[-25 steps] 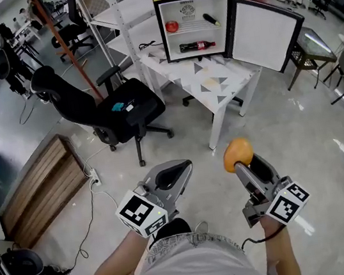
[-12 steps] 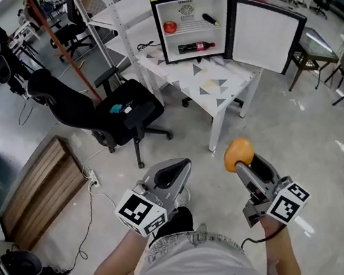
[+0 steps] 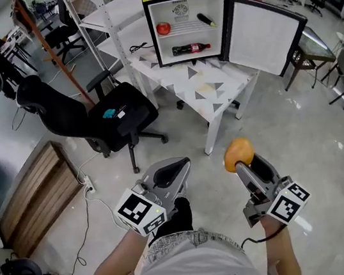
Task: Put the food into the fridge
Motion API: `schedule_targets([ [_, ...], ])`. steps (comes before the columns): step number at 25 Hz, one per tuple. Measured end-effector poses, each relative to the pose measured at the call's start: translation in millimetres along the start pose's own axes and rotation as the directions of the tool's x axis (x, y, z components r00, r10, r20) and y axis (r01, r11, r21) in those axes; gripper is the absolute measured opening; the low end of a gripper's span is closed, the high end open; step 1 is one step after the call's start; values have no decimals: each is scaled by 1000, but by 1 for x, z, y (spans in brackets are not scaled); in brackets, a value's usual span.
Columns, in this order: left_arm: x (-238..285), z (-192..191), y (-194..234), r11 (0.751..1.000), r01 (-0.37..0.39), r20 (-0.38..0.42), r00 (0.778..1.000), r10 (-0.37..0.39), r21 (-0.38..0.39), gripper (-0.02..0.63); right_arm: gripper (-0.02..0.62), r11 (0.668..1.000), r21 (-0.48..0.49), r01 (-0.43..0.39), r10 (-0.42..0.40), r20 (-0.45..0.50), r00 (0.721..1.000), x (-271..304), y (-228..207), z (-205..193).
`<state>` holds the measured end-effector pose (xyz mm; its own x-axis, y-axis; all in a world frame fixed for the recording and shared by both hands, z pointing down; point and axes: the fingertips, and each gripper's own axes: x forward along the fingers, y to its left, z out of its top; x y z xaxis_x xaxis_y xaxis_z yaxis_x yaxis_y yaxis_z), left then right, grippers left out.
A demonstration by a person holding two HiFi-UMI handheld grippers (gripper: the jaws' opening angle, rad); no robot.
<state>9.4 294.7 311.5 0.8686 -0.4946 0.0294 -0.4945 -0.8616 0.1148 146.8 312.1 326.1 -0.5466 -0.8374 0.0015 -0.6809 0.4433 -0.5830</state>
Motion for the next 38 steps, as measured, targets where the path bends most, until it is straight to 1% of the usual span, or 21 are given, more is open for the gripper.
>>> schedule_targets([
  [5, 14, -5, 35, 1000, 6, 0, 1000, -6, -14, 8, 253, 1000, 5, 15, -15, 2, 1000, 32, -17, 6],
  [13, 37, -4, 109, 999, -12, -4, 1000, 12, -38, 8, 254, 1000, 12, 16, -16, -26, 1000, 101, -44, 13],
  [17, 50, -3, 145, 999, -6, -8, 1000, 6, -48, 8, 253, 999, 22, 28, -27, -37, 999, 135, -58, 17],
  [29, 81, 9, 256, 998, -7, -5, 1000, 6, -69, 8, 254, 998, 19, 55, -53, -65, 996, 238, -87, 36],
  [38, 112, 19, 322, 997, 7, -17, 1000, -8, -75, 8, 253, 997, 22, 77, -76, -66, 995, 298, -115, 60],
])
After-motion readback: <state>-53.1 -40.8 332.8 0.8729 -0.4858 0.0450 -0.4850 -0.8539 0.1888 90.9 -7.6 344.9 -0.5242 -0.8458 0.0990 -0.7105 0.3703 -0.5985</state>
